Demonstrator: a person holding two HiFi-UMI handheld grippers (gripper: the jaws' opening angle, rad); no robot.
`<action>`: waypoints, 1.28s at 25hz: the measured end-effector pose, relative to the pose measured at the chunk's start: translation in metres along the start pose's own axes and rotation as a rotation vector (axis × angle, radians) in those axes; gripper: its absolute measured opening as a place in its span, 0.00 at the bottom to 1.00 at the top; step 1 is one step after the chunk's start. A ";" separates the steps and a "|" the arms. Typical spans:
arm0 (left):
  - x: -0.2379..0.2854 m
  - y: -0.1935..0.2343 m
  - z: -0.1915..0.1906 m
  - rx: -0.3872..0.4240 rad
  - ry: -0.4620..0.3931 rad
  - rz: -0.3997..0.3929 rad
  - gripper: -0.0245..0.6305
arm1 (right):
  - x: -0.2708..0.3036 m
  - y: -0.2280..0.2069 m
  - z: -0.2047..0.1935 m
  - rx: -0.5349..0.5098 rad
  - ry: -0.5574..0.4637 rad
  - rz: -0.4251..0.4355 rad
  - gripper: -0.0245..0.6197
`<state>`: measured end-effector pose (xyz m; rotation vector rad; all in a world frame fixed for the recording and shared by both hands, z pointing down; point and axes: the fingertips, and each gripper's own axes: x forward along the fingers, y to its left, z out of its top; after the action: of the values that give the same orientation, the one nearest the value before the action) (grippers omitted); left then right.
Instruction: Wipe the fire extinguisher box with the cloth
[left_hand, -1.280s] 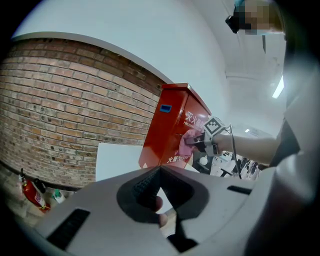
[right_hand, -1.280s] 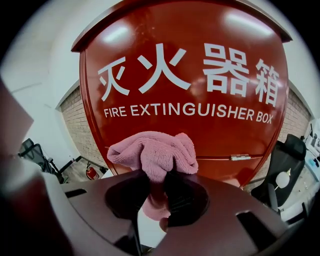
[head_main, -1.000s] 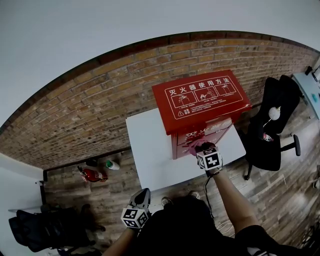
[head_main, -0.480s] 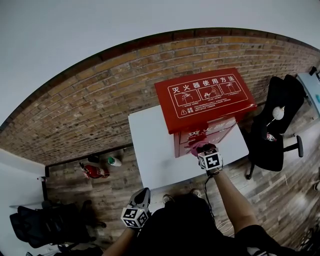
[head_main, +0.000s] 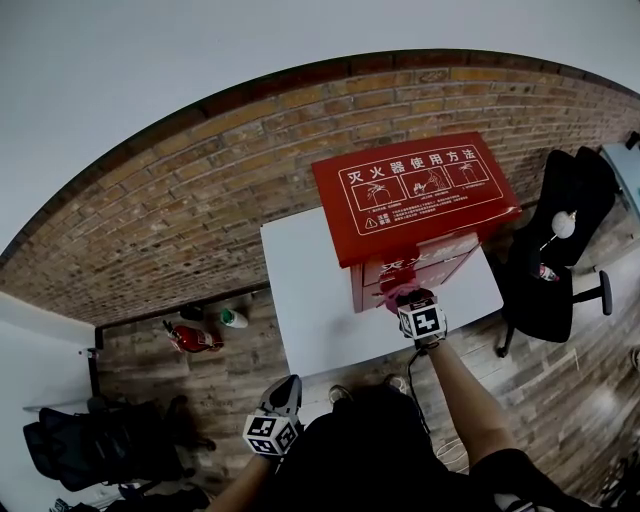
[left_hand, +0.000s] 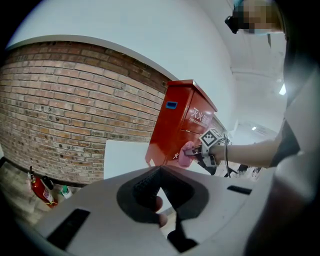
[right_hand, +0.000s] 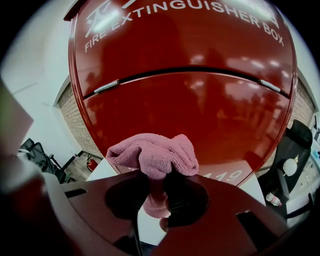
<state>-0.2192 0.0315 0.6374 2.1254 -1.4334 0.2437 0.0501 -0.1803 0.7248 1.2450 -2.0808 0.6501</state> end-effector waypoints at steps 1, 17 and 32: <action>0.000 0.000 0.000 0.000 0.001 0.003 0.06 | 0.003 0.000 -0.002 -0.001 0.004 0.003 0.19; -0.002 0.003 -0.002 0.009 0.015 0.031 0.06 | 0.033 -0.007 -0.037 0.023 0.028 0.000 0.19; -0.007 0.006 -0.011 0.013 0.043 0.063 0.06 | 0.064 -0.012 -0.068 0.014 0.069 0.006 0.19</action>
<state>-0.2260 0.0415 0.6453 2.0752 -1.4791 0.3220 0.0551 -0.1769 0.8191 1.2073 -2.0276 0.7013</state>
